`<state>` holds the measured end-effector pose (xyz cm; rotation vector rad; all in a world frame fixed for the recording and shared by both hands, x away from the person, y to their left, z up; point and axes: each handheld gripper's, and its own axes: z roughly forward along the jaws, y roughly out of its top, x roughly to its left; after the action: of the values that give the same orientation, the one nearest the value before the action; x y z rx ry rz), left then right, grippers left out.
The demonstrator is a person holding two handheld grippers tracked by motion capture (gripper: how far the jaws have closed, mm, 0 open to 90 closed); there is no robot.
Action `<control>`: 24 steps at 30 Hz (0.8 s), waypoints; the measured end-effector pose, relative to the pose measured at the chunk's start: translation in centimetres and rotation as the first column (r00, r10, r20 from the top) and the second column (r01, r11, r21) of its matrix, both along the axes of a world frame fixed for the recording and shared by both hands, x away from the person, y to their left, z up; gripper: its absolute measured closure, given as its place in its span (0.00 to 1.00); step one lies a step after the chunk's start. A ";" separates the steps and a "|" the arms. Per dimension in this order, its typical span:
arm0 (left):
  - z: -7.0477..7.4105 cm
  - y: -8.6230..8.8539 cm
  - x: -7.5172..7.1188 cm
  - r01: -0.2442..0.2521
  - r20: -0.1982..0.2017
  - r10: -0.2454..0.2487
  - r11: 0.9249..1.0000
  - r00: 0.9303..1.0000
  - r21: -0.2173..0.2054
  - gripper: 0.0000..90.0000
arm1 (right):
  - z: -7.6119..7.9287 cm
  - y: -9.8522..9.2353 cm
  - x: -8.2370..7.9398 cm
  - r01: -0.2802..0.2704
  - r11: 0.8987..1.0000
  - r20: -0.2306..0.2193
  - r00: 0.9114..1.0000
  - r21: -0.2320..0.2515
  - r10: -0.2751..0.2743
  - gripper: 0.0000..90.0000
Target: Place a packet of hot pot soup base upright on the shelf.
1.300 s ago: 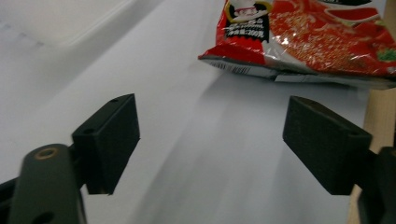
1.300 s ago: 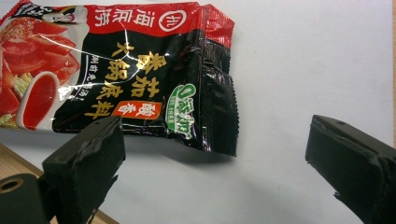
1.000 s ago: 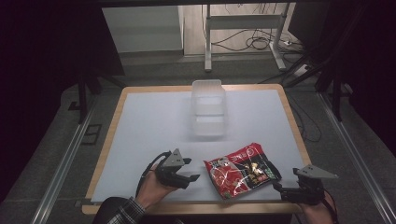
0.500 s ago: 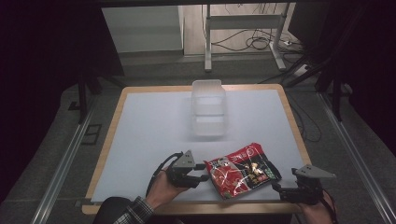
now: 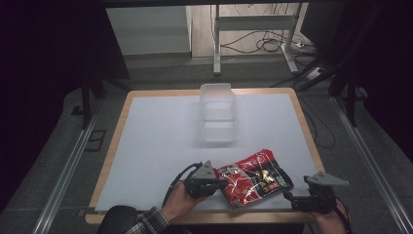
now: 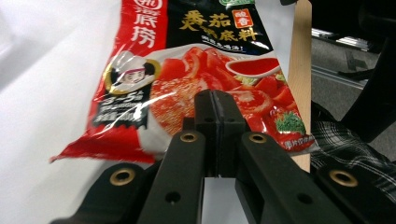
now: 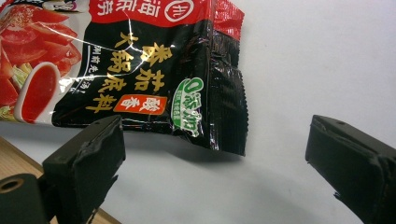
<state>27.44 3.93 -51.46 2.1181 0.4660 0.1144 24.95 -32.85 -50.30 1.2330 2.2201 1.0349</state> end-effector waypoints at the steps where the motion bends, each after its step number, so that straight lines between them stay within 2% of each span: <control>1: -0.1 -0.2 0.0 0.000 0.004 0.000 1.000 1.000 0.006 1.00 | 0.0 0.0 0.0 0.000 1.000 0.000 1.000 0.000 0.000 0.06; 4: -0.8 -0.7 -0.1 -0.006 0.022 0.005 0.999 1.000 0.031 1.00 | 0.0 0.0 0.0 -0.002 1.000 -0.002 1.000 0.000 0.002 0.06; 8: -1.1 -0.7 -0.1 -0.001 0.015 0.001 0.999 1.000 0.034 1.00 | 0.0 0.0 -0.1 -0.006 1.000 -0.003 1.000 -0.001 0.006 0.06; 9: -1.2 -0.7 -0.1 0.005 0.028 -0.006 0.999 1.000 0.054 1.00 | 0.0 0.1 -0.1 -0.007 1.000 -0.007 1.000 -0.002 0.007 0.06; 11: -1.3 -0.7 -0.2 0.000 0.028 -0.002 0.999 1.000 0.049 1.00 | 0.0 0.1 -0.1 -0.011 1.000 -0.009 1.000 -0.003 0.011 0.06; 12: -1.3 -0.7 -0.3 0.005 0.036 -0.007 0.998 0.999 0.062 1.00 | -0.1 0.1 -0.1 -0.012 1.000 -0.011 1.000 -0.005 0.012 0.06; 20: -1.8 -0.4 -0.6 -0.017 0.033 0.015 0.999 0.999 0.043 1.00 | 0.2 0.0 -0.3 -0.028 1.000 -0.018 0.999 0.009 0.028 0.06; 24: -1.9 -0.3 -0.9 -0.024 0.032 0.023 0.998 0.999 0.052 1.00 | 0.4 0.2 -0.5 -0.043 0.999 -0.010 0.999 0.010 0.043 0.06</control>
<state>26.52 3.66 -53.38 2.1589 0.4738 0.1753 24.46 -32.68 -49.88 1.2019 2.2607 1.0599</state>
